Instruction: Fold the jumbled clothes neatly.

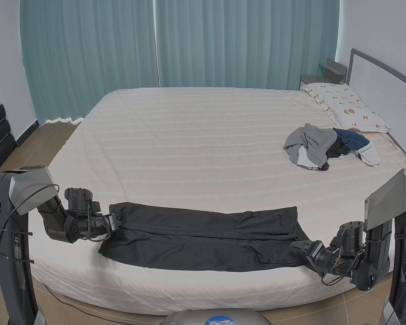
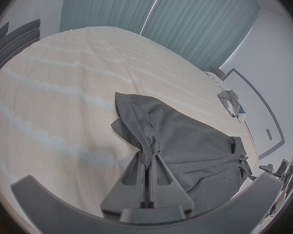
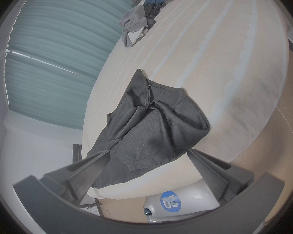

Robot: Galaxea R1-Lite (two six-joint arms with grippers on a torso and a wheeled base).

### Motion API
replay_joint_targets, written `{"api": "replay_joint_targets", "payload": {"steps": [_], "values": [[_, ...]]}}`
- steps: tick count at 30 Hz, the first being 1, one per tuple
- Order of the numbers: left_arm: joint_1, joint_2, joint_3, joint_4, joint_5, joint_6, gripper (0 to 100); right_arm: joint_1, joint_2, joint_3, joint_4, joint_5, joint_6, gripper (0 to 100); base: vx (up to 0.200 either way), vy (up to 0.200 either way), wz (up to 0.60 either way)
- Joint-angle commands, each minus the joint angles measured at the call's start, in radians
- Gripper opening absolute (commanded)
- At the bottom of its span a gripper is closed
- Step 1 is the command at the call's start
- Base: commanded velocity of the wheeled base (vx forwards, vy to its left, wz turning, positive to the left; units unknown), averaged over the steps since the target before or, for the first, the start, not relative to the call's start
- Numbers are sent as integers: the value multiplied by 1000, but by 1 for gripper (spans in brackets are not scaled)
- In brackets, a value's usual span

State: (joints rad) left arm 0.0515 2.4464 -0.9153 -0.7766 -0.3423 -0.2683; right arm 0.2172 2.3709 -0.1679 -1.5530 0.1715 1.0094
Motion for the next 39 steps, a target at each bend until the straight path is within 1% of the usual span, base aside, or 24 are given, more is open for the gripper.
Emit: {"api": "replay_joint_targets", "payload": {"steps": [1, 6, 12, 15, 17, 20, 21, 22, 23, 24, 27, 35, 39], "values": [[-1, -18, 26, -23, 0, -2, 0, 1, 1, 1, -18, 0, 0, 100, 0, 0, 0], [-1, -10, 33, -56, 0, -8, 0, 1, 1, 1, -18, 0, 0, 100, 0, 0, 0], [-5, -10, 33, -58, 0, -17, 0, -1, -1, -1, -18, 0, 0, 100, -200, 0, 0], [-7, -10, 29, -58, 0, -25, 0, -1, -1, -1, -18, 0, 2, 100, 0, 0, 0], [-7, -13, 23, -59, 0, -49, 0, -1, -1, -1, -18, 0, 2, 100, 0, 0, 0], [-21, -17, 4, -59, 0, -124, 0, -1, -1, -1, -18, 0, 2, 100, 0, 0, 0], [-21, -17, 4, -59, 0, -124, 0, -1, -1, -1, -18, 0, 2, 100, 0, 0, 0], [-30, -20, -7, -58, 3, -169, 0, -1, -1, -2, -18, 0, 0, 100, 0, 0, 0], [-30, -20, -7, -58, 3, -169, 0, -1, -1, -2, -18, 0, 0, 100, 0, 0, 0], [-38, -21, -10, -59, 16, -190, 0, -1, -1, -2, -18, 0, 2, 100, 0, 0, 0], [-45, -21, -13, -58, 42, -195, 0, -1, -1, -2, -18, 0, 0, 100, 0, 0, 0], [-62, -60, 10, -56, 48, -196, 0, -1, -1, -2, -18, 2, 2, 100, 0, -200, 0], [-91, -106, 38, -52, 49, -229, 0, -1, -1, -2, -18, 2, 2, 100, 0, -200, 0]]}}
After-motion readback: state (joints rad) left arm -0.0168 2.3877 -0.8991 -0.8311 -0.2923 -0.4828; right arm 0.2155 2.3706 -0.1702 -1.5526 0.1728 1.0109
